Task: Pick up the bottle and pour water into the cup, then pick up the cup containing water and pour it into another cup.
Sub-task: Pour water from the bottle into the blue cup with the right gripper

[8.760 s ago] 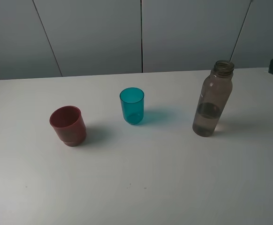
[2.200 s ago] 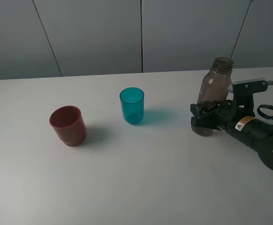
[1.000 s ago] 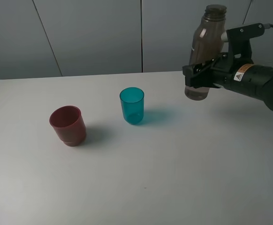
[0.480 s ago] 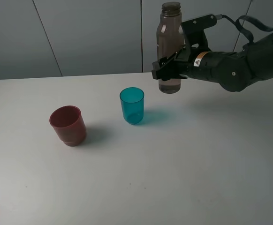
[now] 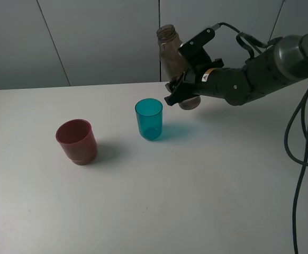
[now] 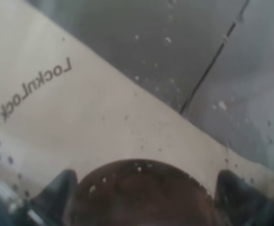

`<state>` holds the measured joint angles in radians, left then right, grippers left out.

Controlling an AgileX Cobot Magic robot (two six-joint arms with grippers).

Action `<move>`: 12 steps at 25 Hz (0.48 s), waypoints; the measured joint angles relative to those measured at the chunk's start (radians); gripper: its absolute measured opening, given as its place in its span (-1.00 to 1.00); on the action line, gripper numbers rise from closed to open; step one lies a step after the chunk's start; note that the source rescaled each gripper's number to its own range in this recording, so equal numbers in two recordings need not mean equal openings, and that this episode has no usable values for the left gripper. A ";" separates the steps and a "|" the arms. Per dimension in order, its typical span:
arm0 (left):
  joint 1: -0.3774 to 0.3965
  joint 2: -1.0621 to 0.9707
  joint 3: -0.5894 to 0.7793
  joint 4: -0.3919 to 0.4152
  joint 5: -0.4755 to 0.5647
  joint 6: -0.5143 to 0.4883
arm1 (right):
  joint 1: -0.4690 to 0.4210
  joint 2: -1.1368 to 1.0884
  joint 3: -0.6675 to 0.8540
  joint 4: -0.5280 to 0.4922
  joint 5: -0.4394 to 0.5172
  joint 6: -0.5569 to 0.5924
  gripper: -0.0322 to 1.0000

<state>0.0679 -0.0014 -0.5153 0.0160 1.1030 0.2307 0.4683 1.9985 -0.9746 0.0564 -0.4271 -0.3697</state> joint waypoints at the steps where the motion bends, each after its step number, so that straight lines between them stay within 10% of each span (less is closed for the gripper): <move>1: 0.000 0.000 0.000 0.000 0.000 0.000 | 0.000 0.003 0.000 0.018 0.000 -0.034 -0.94; 12: 0.000 0.000 0.000 0.000 0.000 0.000 | -0.065 0.009 0.014 0.082 -0.060 -0.171 -0.94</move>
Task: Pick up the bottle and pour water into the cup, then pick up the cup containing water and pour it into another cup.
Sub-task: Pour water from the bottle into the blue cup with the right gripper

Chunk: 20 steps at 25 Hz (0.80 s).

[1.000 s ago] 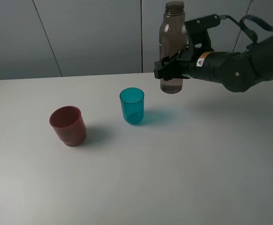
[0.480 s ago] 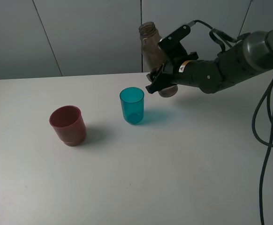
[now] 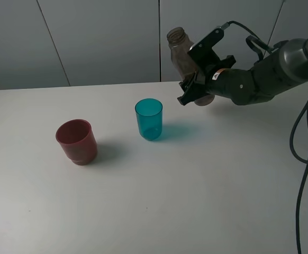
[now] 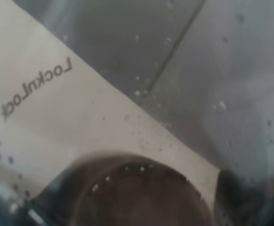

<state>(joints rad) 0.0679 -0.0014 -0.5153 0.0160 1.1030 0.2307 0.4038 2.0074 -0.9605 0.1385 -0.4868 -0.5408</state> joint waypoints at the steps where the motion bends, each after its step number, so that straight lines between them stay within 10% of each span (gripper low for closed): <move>1: 0.000 0.000 0.000 0.000 0.000 0.000 | -0.009 0.000 0.000 -0.017 0.000 0.000 -0.94; 10: 0.000 0.000 0.000 0.000 0.000 0.000 | -0.057 0.000 0.000 -0.213 0.002 -0.034 -0.94; 20: 0.000 0.000 0.000 0.000 0.000 0.000 | -0.057 0.000 0.000 -0.152 0.044 -0.282 -0.94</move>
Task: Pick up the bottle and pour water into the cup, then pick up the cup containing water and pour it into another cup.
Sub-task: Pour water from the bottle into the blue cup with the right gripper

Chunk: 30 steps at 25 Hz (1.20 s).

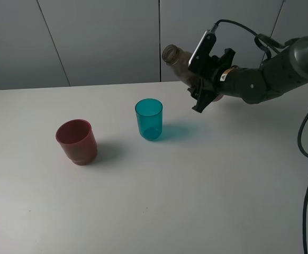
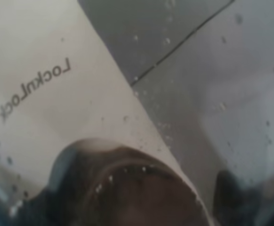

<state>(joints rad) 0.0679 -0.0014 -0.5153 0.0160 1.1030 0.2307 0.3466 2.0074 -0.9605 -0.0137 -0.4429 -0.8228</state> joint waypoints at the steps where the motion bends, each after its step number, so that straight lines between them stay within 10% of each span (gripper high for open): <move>1: 0.000 0.000 0.000 0.000 0.000 0.000 | 0.000 0.000 0.000 0.002 0.004 -0.030 -0.94; 30: 0.000 0.000 0.000 0.000 0.000 0.004 | 0.064 0.000 0.000 0.304 -0.047 -0.576 -0.94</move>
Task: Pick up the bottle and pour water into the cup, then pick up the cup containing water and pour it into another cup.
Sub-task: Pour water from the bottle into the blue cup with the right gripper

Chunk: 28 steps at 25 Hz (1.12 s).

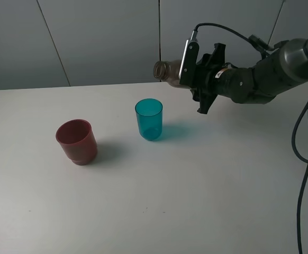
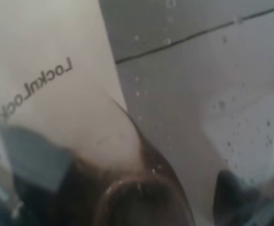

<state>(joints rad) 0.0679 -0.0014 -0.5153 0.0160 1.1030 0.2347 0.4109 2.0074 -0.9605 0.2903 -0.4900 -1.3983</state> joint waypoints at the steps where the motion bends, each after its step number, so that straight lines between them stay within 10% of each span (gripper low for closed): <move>1: 0.000 0.000 0.000 0.000 0.000 0.000 | 0.000 0.000 0.000 0.018 -0.004 -0.028 -0.94; 28: 0.000 0.000 0.000 0.000 0.000 0.000 | 0.001 0.000 0.000 0.029 -0.064 -0.292 -0.94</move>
<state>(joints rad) 0.0679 -0.0014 -0.5153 0.0160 1.1030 0.2347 0.4117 2.0074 -0.9605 0.3190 -0.5541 -1.6899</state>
